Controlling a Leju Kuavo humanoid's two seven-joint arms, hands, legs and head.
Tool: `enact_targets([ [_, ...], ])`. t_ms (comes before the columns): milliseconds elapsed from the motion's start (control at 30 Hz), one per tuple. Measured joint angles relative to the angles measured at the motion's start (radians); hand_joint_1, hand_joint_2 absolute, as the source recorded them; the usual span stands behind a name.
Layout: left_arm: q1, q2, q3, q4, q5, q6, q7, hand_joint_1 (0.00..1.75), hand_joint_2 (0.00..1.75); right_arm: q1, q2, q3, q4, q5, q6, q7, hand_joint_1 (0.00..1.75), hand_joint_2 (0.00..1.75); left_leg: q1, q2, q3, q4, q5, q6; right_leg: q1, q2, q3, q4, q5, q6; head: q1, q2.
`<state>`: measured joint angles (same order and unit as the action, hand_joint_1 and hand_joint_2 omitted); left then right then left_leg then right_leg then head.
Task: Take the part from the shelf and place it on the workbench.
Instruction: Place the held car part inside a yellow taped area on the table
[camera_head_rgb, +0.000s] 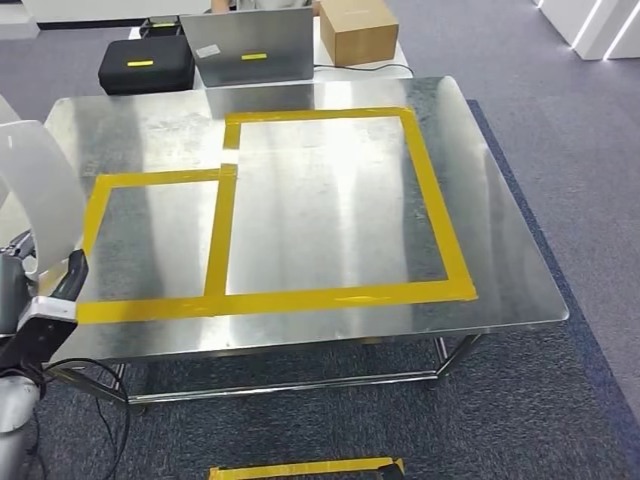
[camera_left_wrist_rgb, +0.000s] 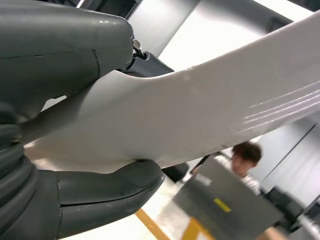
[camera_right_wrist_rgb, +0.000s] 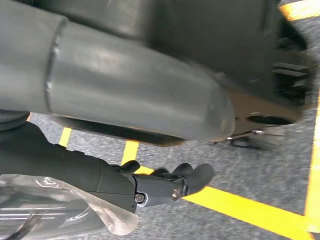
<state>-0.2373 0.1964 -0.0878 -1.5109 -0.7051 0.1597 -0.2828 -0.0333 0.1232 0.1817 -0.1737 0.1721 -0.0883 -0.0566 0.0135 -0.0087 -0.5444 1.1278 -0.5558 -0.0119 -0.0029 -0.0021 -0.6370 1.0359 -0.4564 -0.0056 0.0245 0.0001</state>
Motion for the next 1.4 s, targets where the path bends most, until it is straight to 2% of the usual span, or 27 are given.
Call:
enact_targets([
  [33, -0.039, 0.007, -0.005, 0.042, -0.019, -0.036, 0.021, 1.75, 1.75, -0.003, 0.000, 0.000, 0.000, 0.001, 0.002, 0.003, 0.00, 0.00, 0.001, 0.001, -0.034, 0.053, -0.012, -0.005, -0.002, 0.000, 0.009, -0.006, -0.002, -0.003, -0.002, 0.000],
  [100, -0.115, 0.007, -0.027, 0.120, -0.057, -0.099, 0.060, 1.75, 1.75, -0.007, 0.000, 0.000, -0.001, 0.004, 0.007, 0.006, 0.00, 0.00, 0.003, 0.002, -0.100, 0.147, -0.062, -0.012, -0.003, 0.000, 0.021, -0.009, -0.010, -0.008, -0.004, 0.000],
  [133, -0.154, 0.001, -0.048, 0.160, -0.078, -0.119, 0.081, 1.75, 1.75, -0.009, 0.000, 0.000, -0.001, 0.005, 0.010, 0.008, 0.00, 0.00, 0.004, 0.002, -0.124, 0.170, -0.076, -0.014, -0.003, 0.001, 0.026, -0.009, -0.014, -0.008, -0.005, 0.000],
  [167, -0.194, -0.008, -0.072, 0.199, -0.099, -0.132, 0.101, 1.75, 1.75, -0.011, 0.000, 0.000, -0.001, 0.007, 0.013, 0.009, 0.00, 0.00, 0.006, 0.002, -0.136, 0.167, -0.067, -0.016, -0.004, 0.001, 0.032, -0.009, -0.019, -0.008, -0.005, 0.000],
  [200, -0.237, -0.021, -0.099, 0.238, -0.119, -0.142, 0.121, 1.75, 1.75, -0.013, 0.000, 0.000, -0.001, 0.009, 0.015, 0.011, 0.00, 0.00, 0.008, 0.002, -0.134, 0.134, -0.032, -0.017, -0.004, 0.001, 0.038, -0.008, -0.023, -0.006, -0.005, 0.000],
  [267, -0.325, -0.053, -0.158, 0.319, -0.147, -0.164, 0.155, 1.75, 1.75, -0.017, 0.000, 0.000, -0.002, 0.011, 0.022, 0.013, 0.00, 0.00, 0.011, 0.002, -0.108, 0.021, 0.061, -0.019, -0.006, 0.002, 0.049, -0.008, -0.031, 0.002, -0.005, 0.000],
  [300, -0.366, -0.070, -0.185, 0.358, -0.156, -0.176, 0.167, 1.75, 1.75, -0.019, 0.000, 0.000, -0.003, 0.011, 0.025, 0.014, 0.00, 0.00, 0.010, 0.002, -0.096, -0.035, 0.085, -0.018, -0.007, 0.003, 0.050, -0.007, -0.032, 0.007, -0.006, 0.000],
  [333, -0.402, -0.089, -0.211, 0.399, -0.168, -0.185, 0.178, 1.75, 1.75, -0.022, 0.000, 0.000, -0.003, 0.012, 0.028, 0.015, 0.00, 0.00, 0.008, 0.002, -0.091, -0.066, 0.098, -0.014, -0.007, 0.005, 0.048, -0.007, -0.033, 0.014, -0.007, 0.000],
  [400, -0.461, -0.127, -0.256, 0.474, -0.198, -0.189, 0.197, 1.75, 1.75, -0.026, 0.000, 0.000, -0.005, 0.015, 0.033, 0.019, 0.00, 0.00, 0.003, 0.001, -0.091, -0.084, 0.095, 0.001, -0.007, 0.008, 0.043, -0.009, -0.034, 0.027, -0.009, 0.000],
  [467, -0.513, -0.167, -0.298, 0.544, -0.228, -0.185, 0.210, 1.75, 1.75, -0.027, 0.000, 0.000, -0.005, 0.018, 0.036, 0.024, 0.00, 0.00, 0.005, 0.001, -0.088, -0.085, 0.103, 0.015, -0.008, 0.007, 0.036, -0.004, -0.045, 0.040, -0.007, 0.000],
  [533, -0.559, -0.206, -0.335, 0.606, -0.252, -0.174, 0.215, 1.75, 1.75, -0.030, 0.000, 0.000, -0.006, 0.021, 0.040, 0.026, 0.00, 0.00, 0.007, 0.001, -0.084, -0.090, 0.105, 0.027, -0.009, 0.007, 0.000, 0.063, -0.082, 0.048, 0.000, 0.000],
  [600, -0.587, -0.239, -0.367, 0.660, -0.272, -0.158, 0.219, 1.75, 1.75, -0.032, 0.000, 0.000, -0.006, 0.022, 0.045, 0.027, 0.00, 0.00, 0.004, 0.002, -0.083, -0.089, 0.102, 0.035, -0.009, 0.007, -0.072, 0.196, -0.131, 0.052, 0.007, 0.000],
  [633, -0.594, -0.252, -0.380, 0.684, -0.280, -0.150, 0.221, 1.75, 1.75, -0.032, 0.000, 0.000, -0.006, 0.022, 0.046, 0.028, 0.00, 0.00, 0.002, 0.002, -0.082, -0.089, 0.100, 0.037, -0.009, 0.007, -0.106, 0.249, -0.141, 0.052, 0.008, 0.000],
  [667, -0.597, -0.263, -0.391, 0.703, -0.286, -0.141, 0.223, 1.75, 1.75, -0.032, 0.000, 0.000, -0.006, 0.022, 0.047, 0.028, 0.00, 0.00, 0.001, 0.002, -0.081, -0.089, 0.098, 0.038, -0.009, 0.007, -0.125, 0.270, -0.133, 0.051, 0.008, 0.000],
  [700, -0.598, -0.273, -0.400, 0.718, -0.295, -0.130, 0.226, 1.75, 1.75, -0.032, 0.000, 0.000, -0.006, 0.021, 0.047, 0.029, 0.00, 0.00, 0.000, 0.002, -0.079, -0.088, 0.096, 0.038, -0.009, 0.006, -0.126, 0.252, -0.108, 0.050, 0.008, 0.000],
  [767, -0.603, -0.291, -0.417, 0.740, -0.317, -0.104, 0.239, 1.75, 1.75, -0.031, 0.000, 0.000, -0.006, 0.019, 0.047, 0.029, 0.00, 0.00, 0.000, 0.000, -0.073, -0.088, 0.089, 0.035, -0.009, 0.005, -0.079, 0.130, -0.033, 0.045, 0.009, 0.000],
  [800, -0.608, -0.297, -0.425, 0.749, -0.330, -0.090, 0.248, 1.75, 1.75, -0.031, 0.000, 0.000, -0.006, 0.017, 0.047, 0.029, 0.00, 0.00, -0.002, -0.001, -0.072, -0.086, 0.086, 0.032, -0.008, 0.005, -0.048, 0.066, -0.008, 0.043, 0.009, 0.000],
  [833, -0.612, -0.300, -0.434, 0.757, -0.344, -0.080, 0.260, 1.75, 1.75, -0.031, 0.000, 0.000, -0.006, 0.015, 0.047, 0.029, 0.00, 0.00, -0.004, -0.001, -0.072, -0.086, 0.084, 0.028, -0.007, 0.005, -0.026, 0.023, 0.004, 0.040, 0.009, 0.000],
  [900, -0.616, -0.302, -0.447, 0.769, -0.365, -0.072, 0.283, 1.75, 1.75, -0.031, 0.000, 0.000, -0.006, 0.012, 0.047, 0.029, 0.00, 0.00, -0.007, -0.002, -0.072, -0.087, 0.083, 0.021, -0.005, 0.007, -0.009, 0.000, 0.000, 0.034, 0.008, 0.000],
  [1033, -0.616, -0.302, -0.452, 0.774, -0.374, -0.072, 0.297, 1.75, 1.75, -0.030, 0.000, 0.000, -0.006, 0.010, 0.046, 0.029, 0.00, 0.00, -0.007, -0.001, -0.070, -0.090, 0.084, 0.017, -0.004, 0.009, -0.010, 0.002, -0.001, 0.030, 0.008, 0.000],
  [1067, -0.615, -0.299, -0.453, 0.775, -0.380, -0.071, 0.312, 1.75, 1.75, -0.029, 0.000, -0.002, -0.006, 0.006, 0.044, 0.028, 0.00, 0.00, -0.006, 0.000, -0.070, -0.087, 0.079, 0.013, -0.006, 0.009, -0.008, -0.001, 0.000, 0.026, 0.008, 0.000],
  [1167, -0.577, -0.263, -0.449, 0.762, -0.454, -0.055, 0.455, 1.75, 1.75, -0.021, 0.001, -0.017, -0.006, -0.020, 0.029, 0.027, 0.00, 0.00, -0.004, 0.001, -0.158, 0.117, -0.016, -0.007, -0.009, 0.009, 0.008, -0.009, -0.004, 0.001, 0.006, 0.000],
  [1200, -0.552, -0.247, -0.441, 0.750, -0.479, -0.049, 0.496, 1.75, 1.75, -0.018, 0.001, -0.024, -0.006, -0.028, 0.025, 0.027, 0.00, 0.00, -0.004, 0.001, -0.188, 0.180, -0.034, -0.009, -0.007, 0.011, 0.013, -0.009, -0.007, -0.004, 0.005, 0.000],
  [1233, -0.529, -0.235, -0.429, 0.737, -0.490, -0.045, 0.511, 1.75, 1.75, -0.017, 0.002, -0.030, -0.006, -0.032, 0.023, 0.028, 0.00, 0.00, -0.005, 0.001, -0.188, 0.175, -0.019, -0.005, -0.005, 0.014, 0.015, -0.009, -0.008, -0.005, 0.005, 0.000],
  [1267, -0.508, -0.223, -0.416, 0.723, -0.497, -0.038, 0.522, 1.75, 1.75, -0.016, 0.002, -0.035, -0.006, -0.036, 0.021, 0.028, 0.00, 0.00, -0.007, 0.001, -0.169, 0.131, 0.012, 0.002, -0.002, 0.016, 0.018, -0.009, -0.009, -0.007, 0.005, 0.000],
  [1333, -0.471, -0.201, -0.384, 0.693, -0.504, -0.017, 0.531, 1.75, 1.75, -0.013, 0.005, -0.043, -0.006, -0.040, 0.017, 0.029, 0.00, 0.00, -0.015, 0.003, -0.110, -0.004, 0.075, 0.025, 0.006, 0.018, 0.022, -0.008, -0.012, -0.006, 0.006, 0.000],
  [1400, -0.437, -0.183, -0.349, 0.663, -0.511, 0.008, 0.535, 1.75, 1.75, -0.011, 0.008, -0.051, -0.006, -0.043, 0.014, 0.031, 0.00, 0.00, -0.023, 0.006, -0.073, -0.085, 0.096, 0.041, 0.010, 0.016, 0.022, -0.008, -0.014, -0.002, 0.008, 0.000],
])
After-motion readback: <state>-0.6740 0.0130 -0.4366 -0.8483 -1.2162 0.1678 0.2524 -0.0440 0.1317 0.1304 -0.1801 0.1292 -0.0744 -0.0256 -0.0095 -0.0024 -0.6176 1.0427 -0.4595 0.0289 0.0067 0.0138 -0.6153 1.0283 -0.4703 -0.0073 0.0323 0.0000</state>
